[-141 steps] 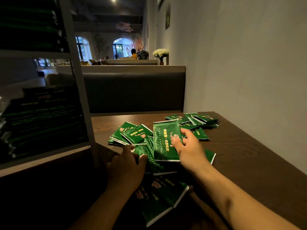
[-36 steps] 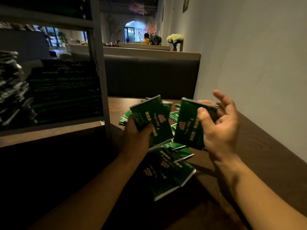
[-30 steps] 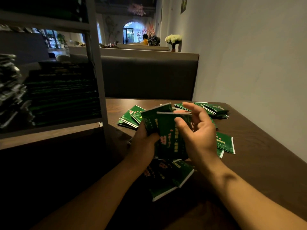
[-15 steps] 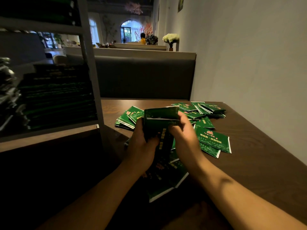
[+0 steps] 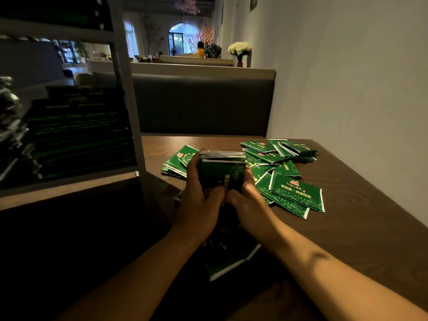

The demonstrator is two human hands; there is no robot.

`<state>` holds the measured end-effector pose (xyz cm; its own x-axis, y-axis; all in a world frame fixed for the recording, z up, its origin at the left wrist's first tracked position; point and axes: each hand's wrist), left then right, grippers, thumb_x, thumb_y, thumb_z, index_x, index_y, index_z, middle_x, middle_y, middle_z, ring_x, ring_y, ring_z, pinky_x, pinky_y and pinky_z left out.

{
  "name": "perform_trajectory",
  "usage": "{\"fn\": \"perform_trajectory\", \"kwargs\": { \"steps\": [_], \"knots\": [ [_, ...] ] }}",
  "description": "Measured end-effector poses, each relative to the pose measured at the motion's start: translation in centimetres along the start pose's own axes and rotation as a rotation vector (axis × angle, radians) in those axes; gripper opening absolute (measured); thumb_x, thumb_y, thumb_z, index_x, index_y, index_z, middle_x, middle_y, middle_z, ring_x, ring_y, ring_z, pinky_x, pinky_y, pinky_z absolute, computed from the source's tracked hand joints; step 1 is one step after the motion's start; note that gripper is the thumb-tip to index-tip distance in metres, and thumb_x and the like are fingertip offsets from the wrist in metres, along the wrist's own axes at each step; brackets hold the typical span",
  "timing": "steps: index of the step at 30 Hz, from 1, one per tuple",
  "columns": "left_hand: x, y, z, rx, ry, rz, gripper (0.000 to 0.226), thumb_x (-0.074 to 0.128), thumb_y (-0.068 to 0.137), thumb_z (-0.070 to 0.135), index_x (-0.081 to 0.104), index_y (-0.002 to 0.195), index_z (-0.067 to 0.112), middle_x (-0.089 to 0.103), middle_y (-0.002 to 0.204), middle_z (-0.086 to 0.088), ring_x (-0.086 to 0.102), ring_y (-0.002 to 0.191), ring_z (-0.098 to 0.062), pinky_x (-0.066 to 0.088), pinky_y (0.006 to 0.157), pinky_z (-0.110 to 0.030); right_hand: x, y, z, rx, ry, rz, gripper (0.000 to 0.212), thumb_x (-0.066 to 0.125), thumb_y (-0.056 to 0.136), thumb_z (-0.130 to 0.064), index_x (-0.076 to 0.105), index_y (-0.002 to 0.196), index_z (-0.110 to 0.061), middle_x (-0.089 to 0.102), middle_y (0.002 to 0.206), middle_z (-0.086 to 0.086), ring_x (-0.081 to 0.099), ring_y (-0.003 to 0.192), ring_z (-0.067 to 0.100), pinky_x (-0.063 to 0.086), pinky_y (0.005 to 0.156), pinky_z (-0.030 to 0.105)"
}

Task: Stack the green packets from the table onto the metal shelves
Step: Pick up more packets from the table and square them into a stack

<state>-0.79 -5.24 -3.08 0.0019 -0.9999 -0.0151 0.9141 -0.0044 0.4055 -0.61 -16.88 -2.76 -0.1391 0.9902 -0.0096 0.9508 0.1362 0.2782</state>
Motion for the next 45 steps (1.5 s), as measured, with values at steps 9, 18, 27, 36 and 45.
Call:
{"fn": "perform_trajectory", "kwargs": {
  "steps": [9,18,27,36,45],
  "knots": [
    [0.1,-0.1,0.0,-0.096,0.014,-0.022,0.056,0.050,0.090,-0.001,0.039,0.124,0.041,0.061,0.105,0.019,0.059,0.094,0.013,0.045,0.073,-0.004,0.0,-0.3,0.3,-0.028,-0.142,0.011,0.050,0.047,0.070,-0.004,0.041,0.117,-0.021,0.056,0.102,0.002,0.060,0.086,0.005,0.051,0.074,0.031],
    [0.3,0.2,-0.1,-0.181,0.090,0.020,0.037,0.057,0.089,0.015,0.046,0.114,0.039,0.064,0.101,0.019,0.058,0.090,0.013,0.046,0.077,-0.014,-0.4,-0.4,0.2,0.038,-0.251,0.034,0.057,0.044,0.086,0.018,0.038,0.119,-0.027,0.060,0.103,-0.006,0.060,0.090,-0.009,0.051,0.079,0.018],
    [2.7,6.7,4.2,-0.230,0.108,0.042,0.037,0.055,0.081,0.028,0.051,0.118,0.030,0.067,0.098,0.005,0.065,0.091,-0.009,0.053,0.085,-0.037,-3.9,4.7,-6.4,0.253,-0.118,0.088,0.038,0.059,0.094,-0.010,0.045,0.124,-0.029,0.069,0.107,-0.010,0.065,0.093,-0.006,0.052,0.081,0.013],
    [6.9,14.9,20.4,-0.257,-0.048,-0.007,0.037,0.050,0.080,0.028,0.049,0.116,0.036,0.064,0.102,0.001,0.063,0.099,-0.024,0.048,0.093,-0.057,-7.8,10.1,-23.7,0.255,-0.154,0.162,0.020,0.057,0.092,-0.010,0.060,0.105,-0.025,0.071,0.100,0.002,0.069,0.095,0.017,0.056,0.088,0.044],
    [5.4,20.1,38.7,-0.119,0.035,-0.142,0.057,0.054,0.076,0.026,0.035,0.130,0.030,0.059,0.119,-0.005,0.059,0.112,-0.021,0.046,0.100,-0.050,-9.1,14.3,-41.6,0.157,-0.102,-0.008,0.024,0.057,0.092,-0.007,0.061,0.113,-0.019,0.072,0.103,0.006,0.068,0.101,0.022,0.054,0.092,0.041]
  ]
}}
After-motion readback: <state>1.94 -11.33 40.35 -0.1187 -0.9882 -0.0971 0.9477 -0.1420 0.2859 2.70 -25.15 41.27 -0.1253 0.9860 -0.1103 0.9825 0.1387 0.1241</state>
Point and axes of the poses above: each hand's wrist, its own y-axis towards the middle knuckle, its own x-axis out of the palm, z = x × y
